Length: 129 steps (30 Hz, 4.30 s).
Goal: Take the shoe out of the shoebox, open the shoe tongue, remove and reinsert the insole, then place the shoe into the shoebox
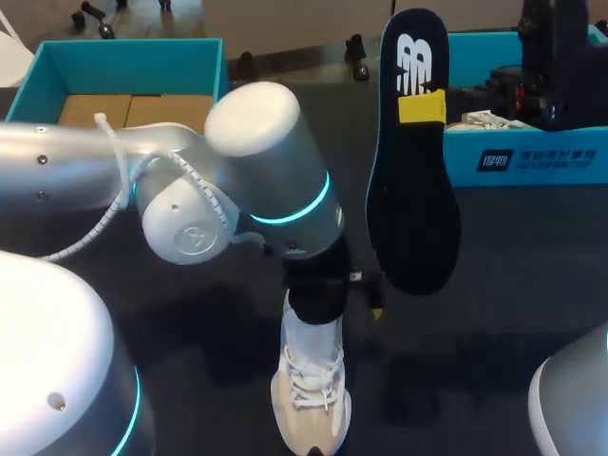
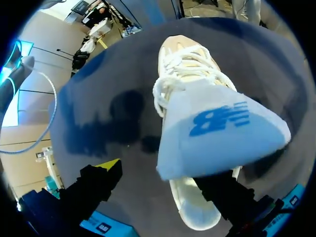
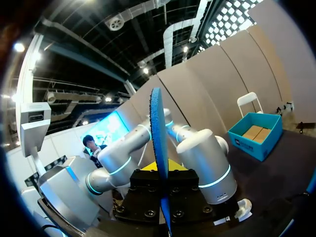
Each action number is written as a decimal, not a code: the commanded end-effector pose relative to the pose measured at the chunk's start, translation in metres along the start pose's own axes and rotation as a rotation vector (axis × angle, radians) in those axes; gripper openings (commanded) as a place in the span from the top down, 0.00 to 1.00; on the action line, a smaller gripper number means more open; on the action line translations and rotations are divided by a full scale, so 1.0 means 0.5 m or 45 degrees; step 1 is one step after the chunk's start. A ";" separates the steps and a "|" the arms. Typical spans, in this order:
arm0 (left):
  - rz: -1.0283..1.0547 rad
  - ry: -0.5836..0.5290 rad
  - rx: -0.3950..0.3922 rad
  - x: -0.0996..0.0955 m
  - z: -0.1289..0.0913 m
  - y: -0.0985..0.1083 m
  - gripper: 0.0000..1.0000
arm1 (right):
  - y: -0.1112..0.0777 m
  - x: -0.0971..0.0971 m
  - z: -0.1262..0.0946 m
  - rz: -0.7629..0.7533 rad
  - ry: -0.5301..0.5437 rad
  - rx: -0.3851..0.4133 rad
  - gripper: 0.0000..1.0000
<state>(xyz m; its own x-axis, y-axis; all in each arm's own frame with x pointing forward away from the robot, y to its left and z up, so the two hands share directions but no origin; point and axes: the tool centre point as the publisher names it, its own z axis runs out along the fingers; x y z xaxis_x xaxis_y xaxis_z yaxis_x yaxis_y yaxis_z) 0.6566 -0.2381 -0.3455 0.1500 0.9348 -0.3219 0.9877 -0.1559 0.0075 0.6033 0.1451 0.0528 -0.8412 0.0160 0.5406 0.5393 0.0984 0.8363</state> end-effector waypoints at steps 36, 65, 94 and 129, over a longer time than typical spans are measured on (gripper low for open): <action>-0.202 -1.128 -0.051 -0.047 -0.332 0.129 0.00 | 0.006 -0.005 0.007 0.003 0.003 0.007 1.00; -0.192 -1.440 -0.044 -0.074 -0.400 0.159 0.00 | 0.006 -0.005 0.007 0.003 0.003 0.007 1.00; -0.151 -1.502 -0.049 -0.062 -0.439 0.189 0.00 | 0.042 -0.247 -0.096 0.381 0.123 -0.022 1.00; -0.151 -1.502 -0.049 -0.062 -0.439 0.189 0.00 | -0.011 -0.475 -0.139 0.956 0.106 -0.108 1.00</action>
<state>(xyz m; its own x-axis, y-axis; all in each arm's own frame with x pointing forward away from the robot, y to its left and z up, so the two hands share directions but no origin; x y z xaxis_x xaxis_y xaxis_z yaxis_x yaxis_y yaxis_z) 0.7547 -0.2103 -0.1264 -0.0568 0.0685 -0.9960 0.9963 -0.0612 -0.0610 0.7874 0.0677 -0.0620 -0.2498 -0.0110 0.9682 0.9683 -0.0105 0.2497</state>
